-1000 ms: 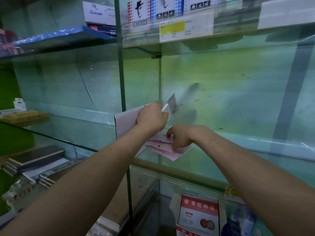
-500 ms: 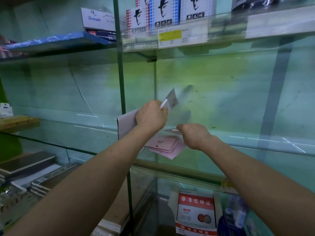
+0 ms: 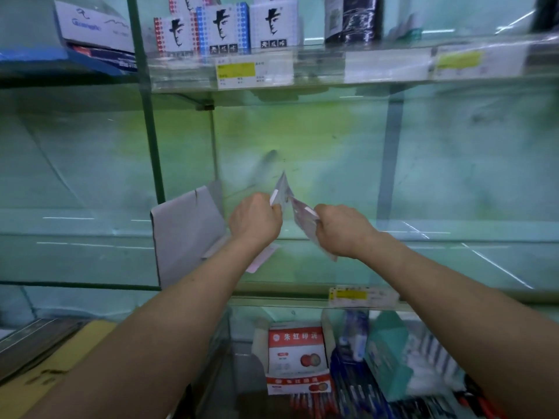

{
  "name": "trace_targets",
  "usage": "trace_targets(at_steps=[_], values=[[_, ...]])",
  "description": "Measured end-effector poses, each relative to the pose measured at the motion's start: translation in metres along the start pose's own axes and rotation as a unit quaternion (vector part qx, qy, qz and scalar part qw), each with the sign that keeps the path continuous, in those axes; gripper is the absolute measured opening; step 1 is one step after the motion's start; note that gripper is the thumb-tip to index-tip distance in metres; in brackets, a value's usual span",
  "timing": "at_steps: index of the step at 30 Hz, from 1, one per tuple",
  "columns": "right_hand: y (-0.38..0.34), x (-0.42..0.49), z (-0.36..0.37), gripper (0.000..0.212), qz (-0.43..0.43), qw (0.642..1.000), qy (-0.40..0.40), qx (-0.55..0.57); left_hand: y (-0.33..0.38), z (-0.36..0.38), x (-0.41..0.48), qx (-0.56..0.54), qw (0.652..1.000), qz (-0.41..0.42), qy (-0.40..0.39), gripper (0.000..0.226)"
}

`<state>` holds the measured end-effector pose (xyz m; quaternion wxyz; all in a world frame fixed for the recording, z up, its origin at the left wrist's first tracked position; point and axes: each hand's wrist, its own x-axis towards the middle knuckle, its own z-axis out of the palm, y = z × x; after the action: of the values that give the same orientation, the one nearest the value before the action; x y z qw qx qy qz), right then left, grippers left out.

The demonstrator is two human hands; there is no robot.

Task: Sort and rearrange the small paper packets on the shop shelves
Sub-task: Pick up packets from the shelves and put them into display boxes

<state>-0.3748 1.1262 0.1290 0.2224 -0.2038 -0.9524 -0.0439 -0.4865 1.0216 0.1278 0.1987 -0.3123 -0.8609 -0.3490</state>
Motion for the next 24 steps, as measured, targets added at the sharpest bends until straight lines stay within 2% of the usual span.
trace_targets(at_steps=[2,14,20,24], values=[[0.006,-0.009,-0.006,0.009,0.018,1.0,-0.003,0.009,0.011,0.004,-0.005,-0.006,1.0,0.009,-0.007,0.03],[0.058,-0.071,-0.04,0.018,0.096,0.995,0.01,0.01,0.085,0.015,-0.036,-0.021,0.997,0.057,-0.049,0.019],[0.098,-0.123,-0.064,0.009,0.129,0.991,0.029,0.003,0.14,0.013,-0.074,-0.059,0.991,0.088,-0.081,0.026],[0.129,-0.165,-0.084,0.018,0.161,0.986,0.05,-0.002,0.178,0.01,-0.105,-0.079,0.987,0.112,-0.087,0.029]])
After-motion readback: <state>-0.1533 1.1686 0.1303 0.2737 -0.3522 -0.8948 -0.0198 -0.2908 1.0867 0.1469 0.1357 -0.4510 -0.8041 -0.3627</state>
